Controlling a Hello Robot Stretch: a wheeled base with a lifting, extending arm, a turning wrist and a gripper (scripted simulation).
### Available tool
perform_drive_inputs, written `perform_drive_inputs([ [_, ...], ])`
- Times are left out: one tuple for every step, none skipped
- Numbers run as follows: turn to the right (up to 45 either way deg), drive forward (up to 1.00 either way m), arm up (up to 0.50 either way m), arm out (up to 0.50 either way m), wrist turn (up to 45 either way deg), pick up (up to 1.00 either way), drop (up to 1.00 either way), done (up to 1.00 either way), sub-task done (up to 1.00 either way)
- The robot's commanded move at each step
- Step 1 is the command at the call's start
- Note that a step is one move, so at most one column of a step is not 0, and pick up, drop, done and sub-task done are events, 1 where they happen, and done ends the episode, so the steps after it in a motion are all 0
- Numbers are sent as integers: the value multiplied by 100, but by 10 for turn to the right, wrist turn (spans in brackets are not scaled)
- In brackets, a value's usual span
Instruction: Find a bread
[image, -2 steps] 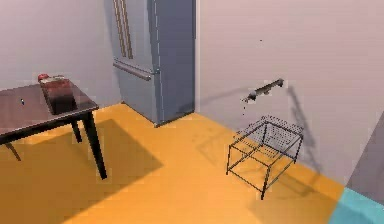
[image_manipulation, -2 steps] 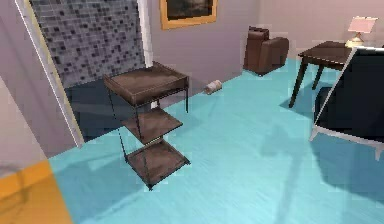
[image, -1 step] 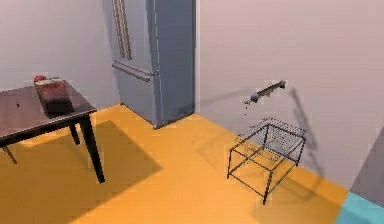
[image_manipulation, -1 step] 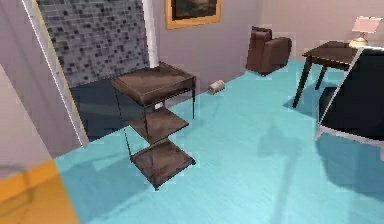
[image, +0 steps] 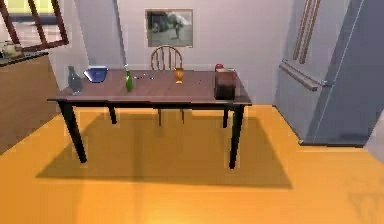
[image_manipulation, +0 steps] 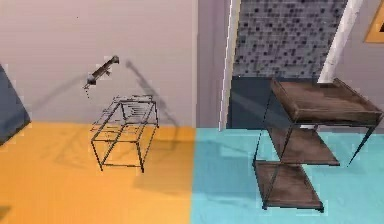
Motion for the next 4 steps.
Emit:
perform_drive_inputs([
  [-360, 0, 0, 0, 0, 0, 0, 0, 0],
  [0, 30, 0, 0, 0, 0, 0, 0, 0],
  [-180, 0, 0, 0, 0, 0, 0, 0, 0],
  [0, 85, 0, 0, 0, 0, 0, 0, 0],
])
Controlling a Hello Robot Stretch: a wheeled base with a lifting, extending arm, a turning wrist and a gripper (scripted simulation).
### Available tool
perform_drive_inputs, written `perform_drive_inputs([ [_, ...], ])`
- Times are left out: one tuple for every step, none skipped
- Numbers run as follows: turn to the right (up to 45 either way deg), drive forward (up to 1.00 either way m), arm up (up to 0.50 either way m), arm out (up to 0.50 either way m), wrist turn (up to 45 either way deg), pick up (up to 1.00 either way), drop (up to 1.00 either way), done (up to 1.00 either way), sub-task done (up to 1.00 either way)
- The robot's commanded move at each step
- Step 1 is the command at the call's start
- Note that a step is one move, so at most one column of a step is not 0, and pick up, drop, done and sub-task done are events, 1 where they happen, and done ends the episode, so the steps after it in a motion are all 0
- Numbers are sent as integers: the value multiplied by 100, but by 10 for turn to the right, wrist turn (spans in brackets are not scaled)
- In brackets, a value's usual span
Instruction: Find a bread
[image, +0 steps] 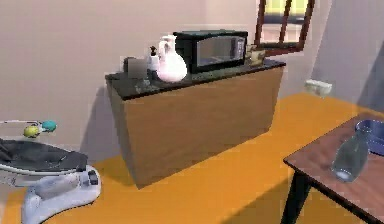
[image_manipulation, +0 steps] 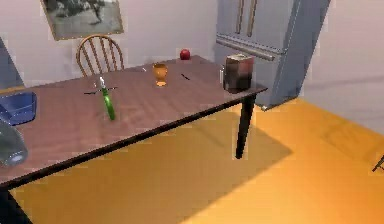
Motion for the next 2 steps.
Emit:
perform_drive_inputs([
  [-330, 0, 0, 0, 0, 0, 0, 0, 0],
  [0, 90, 0, 0, 0, 0, 0, 0, 0],
])
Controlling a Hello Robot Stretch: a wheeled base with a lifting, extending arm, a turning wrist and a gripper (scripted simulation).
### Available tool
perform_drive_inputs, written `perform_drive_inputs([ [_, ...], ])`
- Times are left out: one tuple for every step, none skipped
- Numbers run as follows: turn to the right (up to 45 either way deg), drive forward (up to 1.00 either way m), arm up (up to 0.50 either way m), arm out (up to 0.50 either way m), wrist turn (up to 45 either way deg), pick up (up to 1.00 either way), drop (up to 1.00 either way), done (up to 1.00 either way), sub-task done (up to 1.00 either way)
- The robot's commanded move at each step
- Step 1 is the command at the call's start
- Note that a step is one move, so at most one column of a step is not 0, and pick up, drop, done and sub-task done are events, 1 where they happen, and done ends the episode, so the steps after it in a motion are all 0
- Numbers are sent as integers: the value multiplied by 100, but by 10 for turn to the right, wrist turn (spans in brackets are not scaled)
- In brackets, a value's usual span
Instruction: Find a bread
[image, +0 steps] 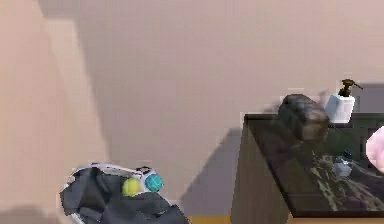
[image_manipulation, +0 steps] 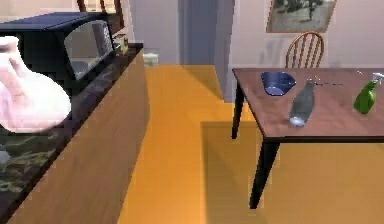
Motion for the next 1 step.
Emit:
perform_drive_inputs([
  [300, 0, 0, 0, 0, 0, 0, 0, 0],
])
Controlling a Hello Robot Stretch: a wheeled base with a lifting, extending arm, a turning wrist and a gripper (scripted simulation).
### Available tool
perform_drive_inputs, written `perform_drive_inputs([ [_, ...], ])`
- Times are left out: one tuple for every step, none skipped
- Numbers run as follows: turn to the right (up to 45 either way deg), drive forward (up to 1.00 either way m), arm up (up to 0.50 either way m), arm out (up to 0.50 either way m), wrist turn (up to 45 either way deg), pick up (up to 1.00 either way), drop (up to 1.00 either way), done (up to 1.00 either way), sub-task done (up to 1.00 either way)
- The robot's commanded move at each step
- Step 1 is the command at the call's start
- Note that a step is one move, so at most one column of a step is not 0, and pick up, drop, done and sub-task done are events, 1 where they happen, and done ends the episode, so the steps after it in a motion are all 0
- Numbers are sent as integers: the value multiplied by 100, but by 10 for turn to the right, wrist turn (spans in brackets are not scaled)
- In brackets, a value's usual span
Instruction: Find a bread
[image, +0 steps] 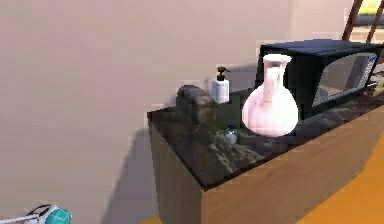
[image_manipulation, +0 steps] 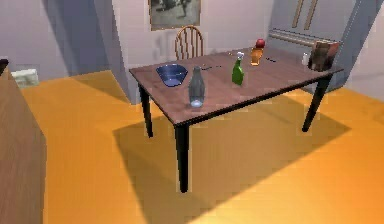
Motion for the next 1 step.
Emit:
perform_drive_inputs([
  [0, 0, 0, 0, 0, 0, 0, 100, 0],
])
